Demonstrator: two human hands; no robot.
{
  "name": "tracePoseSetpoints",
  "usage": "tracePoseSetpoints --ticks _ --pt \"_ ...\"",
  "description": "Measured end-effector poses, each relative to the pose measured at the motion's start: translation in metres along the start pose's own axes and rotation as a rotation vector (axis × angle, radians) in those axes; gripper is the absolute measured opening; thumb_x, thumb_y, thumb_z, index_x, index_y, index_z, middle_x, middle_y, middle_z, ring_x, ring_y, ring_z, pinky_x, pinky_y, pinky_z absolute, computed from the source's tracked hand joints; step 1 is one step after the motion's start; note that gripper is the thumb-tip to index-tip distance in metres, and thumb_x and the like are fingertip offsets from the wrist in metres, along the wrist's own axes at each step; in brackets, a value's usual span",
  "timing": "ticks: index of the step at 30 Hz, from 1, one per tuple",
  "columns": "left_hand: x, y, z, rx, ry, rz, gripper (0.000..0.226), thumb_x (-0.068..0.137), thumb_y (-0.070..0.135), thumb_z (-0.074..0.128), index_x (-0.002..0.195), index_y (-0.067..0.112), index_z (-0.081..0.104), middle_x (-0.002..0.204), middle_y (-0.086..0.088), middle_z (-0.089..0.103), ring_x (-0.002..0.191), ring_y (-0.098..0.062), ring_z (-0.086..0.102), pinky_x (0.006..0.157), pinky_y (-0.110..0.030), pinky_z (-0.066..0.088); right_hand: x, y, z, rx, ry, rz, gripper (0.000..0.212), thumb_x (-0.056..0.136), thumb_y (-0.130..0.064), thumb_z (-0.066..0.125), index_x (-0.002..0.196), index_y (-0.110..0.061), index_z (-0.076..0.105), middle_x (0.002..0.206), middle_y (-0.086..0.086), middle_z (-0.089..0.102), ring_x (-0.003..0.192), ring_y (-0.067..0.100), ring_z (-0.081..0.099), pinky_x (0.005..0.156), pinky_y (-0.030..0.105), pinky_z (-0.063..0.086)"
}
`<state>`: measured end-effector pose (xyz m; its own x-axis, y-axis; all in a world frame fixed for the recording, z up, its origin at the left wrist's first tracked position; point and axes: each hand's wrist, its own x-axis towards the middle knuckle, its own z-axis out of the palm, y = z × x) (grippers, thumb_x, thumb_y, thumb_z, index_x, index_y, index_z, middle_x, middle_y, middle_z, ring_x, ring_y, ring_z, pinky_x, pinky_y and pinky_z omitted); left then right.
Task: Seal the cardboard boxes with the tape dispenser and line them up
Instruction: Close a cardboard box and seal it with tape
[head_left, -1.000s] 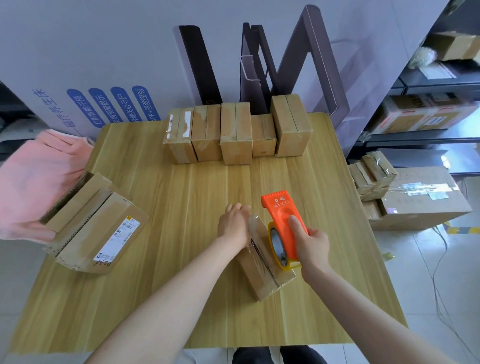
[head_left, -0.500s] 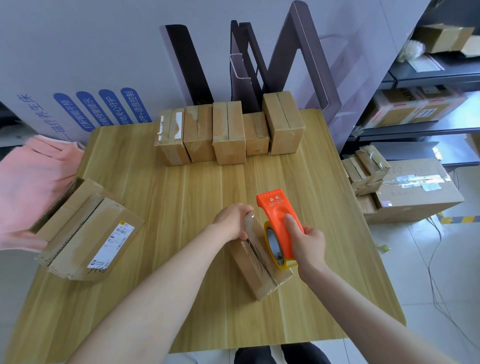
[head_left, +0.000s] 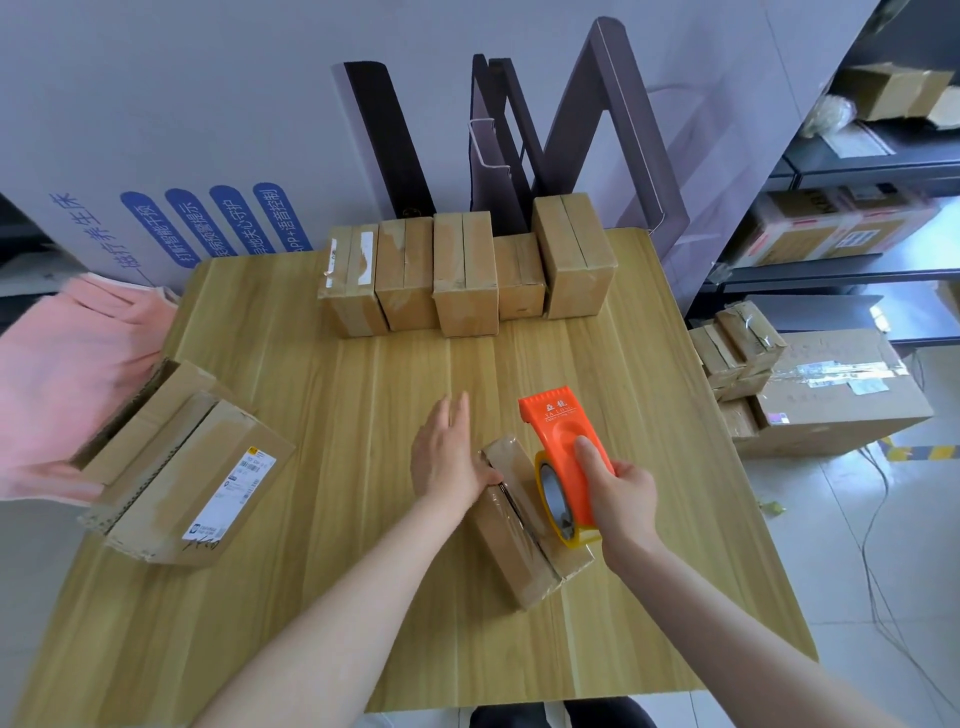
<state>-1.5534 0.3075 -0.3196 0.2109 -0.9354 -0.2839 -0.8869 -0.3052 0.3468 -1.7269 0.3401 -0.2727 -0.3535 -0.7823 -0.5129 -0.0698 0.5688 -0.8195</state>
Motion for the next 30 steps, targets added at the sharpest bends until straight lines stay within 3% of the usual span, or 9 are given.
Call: tracePoseSetpoints --ticks 3,7,10,17,20,23,26,28,30 --pt "-0.029 -0.020 0.028 -0.390 0.254 -0.163 0.102 0.070 0.040 0.081 0.150 0.016 0.022 0.155 -0.003 0.026 0.141 -0.021 0.030 0.109 -0.035 0.034 -0.001 -0.003 -0.001 0.006 -0.006 0.008 0.040 0.087 -0.040 0.066 0.070 -0.005 0.062 0.059 0.005 0.054 0.051 0.016 0.049 0.047 0.024 0.038" --pt "-0.040 -0.022 0.053 -0.841 0.234 -0.476 0.065 0.079 0.045 0.074 0.131 0.011 0.055 0.126 -0.004 0.061 0.116 -0.022 0.057 0.097 -0.032 0.045 0.001 -0.004 -0.001 0.022 0.001 0.020 0.041 0.087 -0.040 0.066 0.069 -0.004 0.060 0.059 0.005 0.055 0.053 0.017 0.050 0.050 0.026 0.039" --pt "-0.034 -0.024 0.054 -0.801 0.174 -0.373 0.044 0.085 0.044 0.066 0.118 0.015 0.062 0.112 0.001 0.067 0.106 -0.020 0.062 0.090 -0.032 0.049 0.002 -0.004 0.000 0.012 0.007 0.017 0.041 0.087 -0.040 0.067 0.064 -0.007 0.058 0.059 0.005 0.055 0.052 0.017 0.051 0.050 0.026 0.040" --pt "-0.016 -0.055 0.029 -0.561 -0.095 -0.124 0.033 0.093 0.042 0.056 0.115 0.021 0.065 0.111 0.006 0.066 0.102 -0.015 0.061 0.080 -0.026 0.045 0.003 -0.004 0.006 -0.010 0.014 0.023 0.043 0.084 -0.043 0.068 0.067 -0.005 0.056 0.063 0.009 0.055 0.058 0.021 0.052 0.055 0.029 0.040" --pt "-0.007 -0.057 0.025 -0.388 -0.201 -0.073 0.042 0.094 0.050 0.048 0.123 0.023 0.062 0.121 0.002 0.065 0.110 -0.020 0.060 0.090 -0.033 0.048 0.000 -0.005 0.009 -0.022 0.010 0.014 0.042 0.084 -0.041 0.069 0.067 -0.005 0.057 0.063 0.008 0.056 0.057 0.021 0.052 0.053 0.028 0.041" --pt "-0.003 -0.055 0.021 -0.452 -0.338 -0.130 0.058 0.094 0.052 0.048 0.144 0.022 0.041 0.143 -0.003 0.049 0.127 -0.024 0.049 0.104 -0.036 0.041 -0.003 -0.006 0.009 -0.034 0.011 0.007 0.041 0.084 -0.042 0.068 0.069 -0.005 0.059 0.066 0.010 0.058 0.060 0.022 0.054 0.056 0.031 0.043" --pt "-0.009 -0.056 0.020 -0.524 -0.213 -0.219 0.089 0.085 0.054 0.061 0.153 0.020 0.014 0.151 -0.001 0.036 0.135 -0.022 0.040 0.107 -0.036 0.038 -0.004 -0.005 0.007 -0.042 0.021 0.005 0.041 0.085 -0.041 0.067 0.067 -0.006 0.057 0.063 0.009 0.056 0.057 0.021 0.052 0.053 0.029 0.041" --pt "-0.017 -0.058 0.022 -0.455 -0.037 -0.162 0.088 0.081 0.054 0.066 0.151 0.023 0.022 0.152 0.004 0.034 0.137 -0.018 0.037 0.107 -0.036 0.037 -0.005 -0.005 0.005 -0.036 0.030 0.009 0.041 0.086 -0.041 0.066 0.069 -0.005 0.058 0.062 0.008 0.055 0.055 0.020 0.051 0.052 0.028 0.040" --pt "-0.021 -0.060 0.022 -0.392 0.047 -0.034 0.071 0.084 0.050 0.064 0.145 0.025 0.037 0.150 0.006 0.039 0.136 -0.014 0.037 0.106 -0.032 0.036 -0.006 -0.004 0.004 -0.031 0.040 0.007 0.041 0.087 -0.041 0.066 0.071 -0.004 0.060 0.062 0.007 0.056 0.055 0.020 0.052 0.052 0.028 0.041"
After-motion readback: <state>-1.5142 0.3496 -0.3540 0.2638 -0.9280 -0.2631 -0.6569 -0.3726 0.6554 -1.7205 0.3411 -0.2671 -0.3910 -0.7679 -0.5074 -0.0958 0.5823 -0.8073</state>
